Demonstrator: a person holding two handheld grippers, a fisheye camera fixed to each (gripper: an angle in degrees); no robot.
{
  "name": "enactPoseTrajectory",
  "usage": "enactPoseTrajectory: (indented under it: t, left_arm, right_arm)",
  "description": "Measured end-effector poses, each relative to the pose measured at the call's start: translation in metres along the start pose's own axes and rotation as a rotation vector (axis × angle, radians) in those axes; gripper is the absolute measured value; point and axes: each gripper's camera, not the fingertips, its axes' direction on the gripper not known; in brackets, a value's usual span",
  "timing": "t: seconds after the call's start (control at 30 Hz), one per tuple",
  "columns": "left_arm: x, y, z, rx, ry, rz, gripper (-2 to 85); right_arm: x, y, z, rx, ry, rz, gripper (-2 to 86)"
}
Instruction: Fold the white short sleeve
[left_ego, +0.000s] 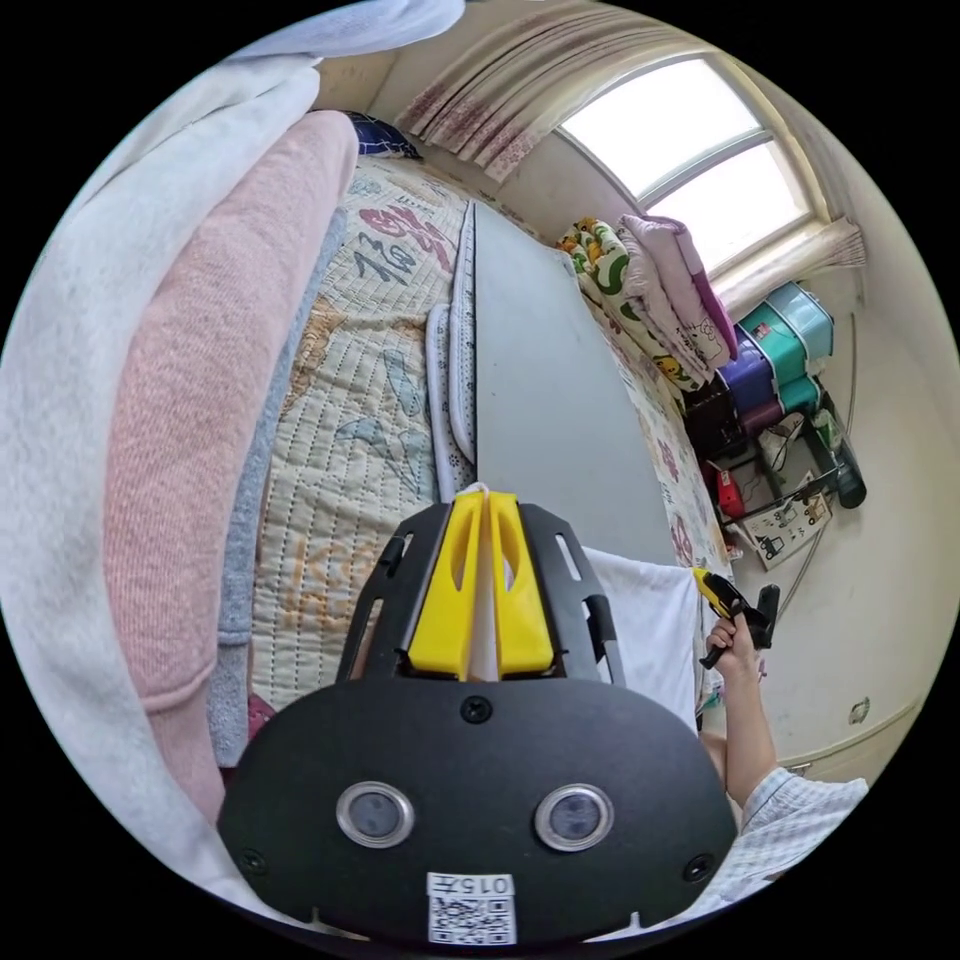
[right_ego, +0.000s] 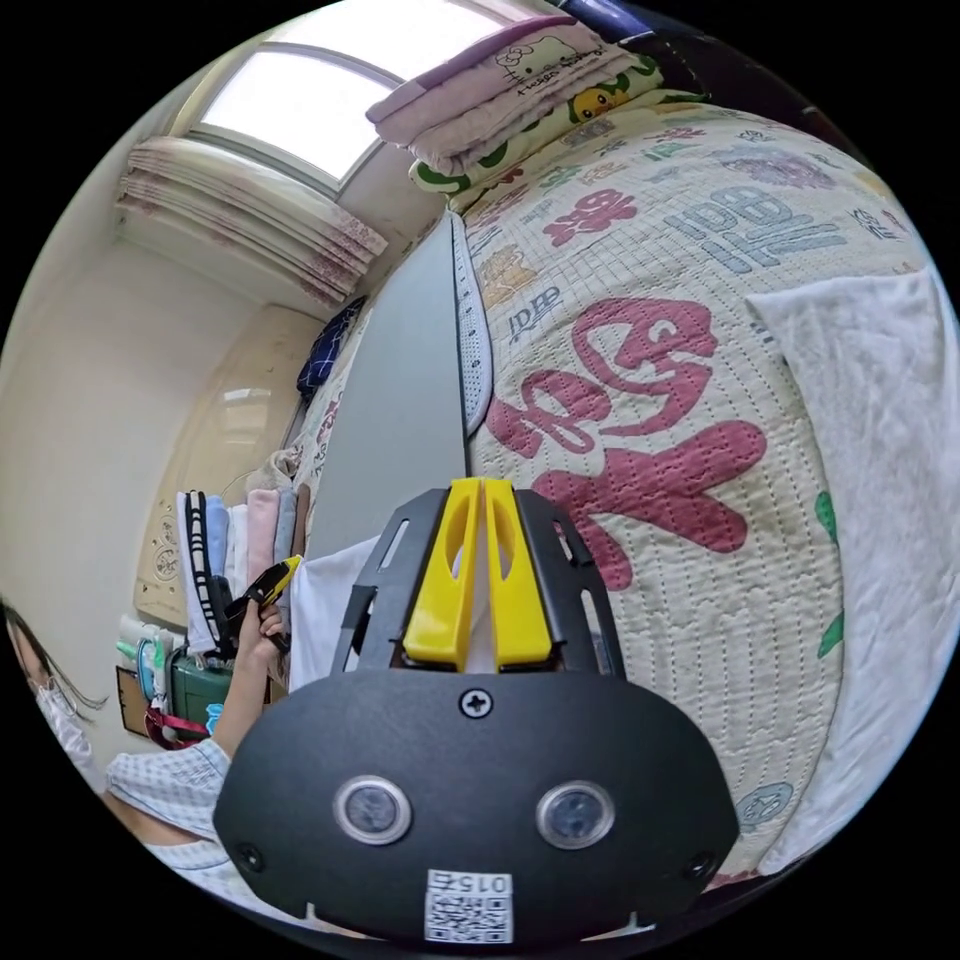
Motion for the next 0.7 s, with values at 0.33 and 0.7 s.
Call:
enactPoseTrajectory:
  t: [0.33,0.7]
  left_arm:
    - [0.015,0.0,-0.011,0.096,-0.039,0.052,-0.2]
    - [0.044,-0.007,0.01,0.065,-0.059,0.097,0.2]
  right_arm:
    - [-0.082,0.013,0.005,0.129,0.206,-0.094,-0.4]
    - [-0.142,0.021,0.04,0.057,0.442,-0.117,-0.2]
